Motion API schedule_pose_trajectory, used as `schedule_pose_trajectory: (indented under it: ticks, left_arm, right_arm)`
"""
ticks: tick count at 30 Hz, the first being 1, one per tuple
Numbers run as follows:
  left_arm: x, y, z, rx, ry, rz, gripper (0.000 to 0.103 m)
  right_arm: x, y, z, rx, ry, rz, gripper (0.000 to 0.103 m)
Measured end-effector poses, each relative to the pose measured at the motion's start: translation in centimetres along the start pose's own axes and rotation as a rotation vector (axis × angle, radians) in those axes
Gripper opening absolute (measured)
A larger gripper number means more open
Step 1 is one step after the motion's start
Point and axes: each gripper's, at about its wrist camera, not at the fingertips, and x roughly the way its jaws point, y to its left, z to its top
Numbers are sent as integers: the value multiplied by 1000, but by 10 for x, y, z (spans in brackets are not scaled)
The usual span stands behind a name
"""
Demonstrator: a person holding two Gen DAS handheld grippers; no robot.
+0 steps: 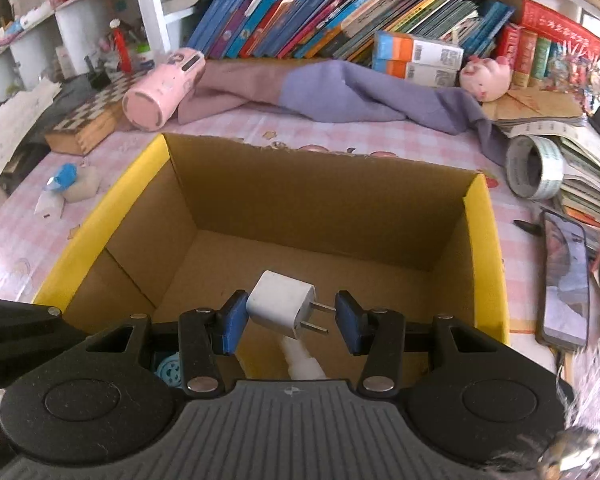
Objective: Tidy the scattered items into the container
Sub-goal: 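Lower the charger plug and blue clip into the yellow box with both tools, then open the left tool to drop the blue clip while the right tool releases the charger plug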
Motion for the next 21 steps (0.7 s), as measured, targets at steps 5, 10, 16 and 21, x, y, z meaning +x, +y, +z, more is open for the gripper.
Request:
schedule_pose_trajectory:
  ticks: [5, 10, 16, 21]
  left_arm:
    - [6, -4, 1, -22, 22, -6, 27]
    - [6, -6, 2, -19, 26, -6, 27]
    - [6, -4, 2, -30, 27, -13, 27]
    - [0, -9, 1, -5, -6, 10, 27]
  right_arm:
    - [3, -3, 3, 18, 23, 27, 45]
    - [3, -3, 3, 16, 27, 34, 45]
    - [3, -3, 2, 17, 27, 36, 45]
    - [2, -2, 1, 17, 21, 39, 45]
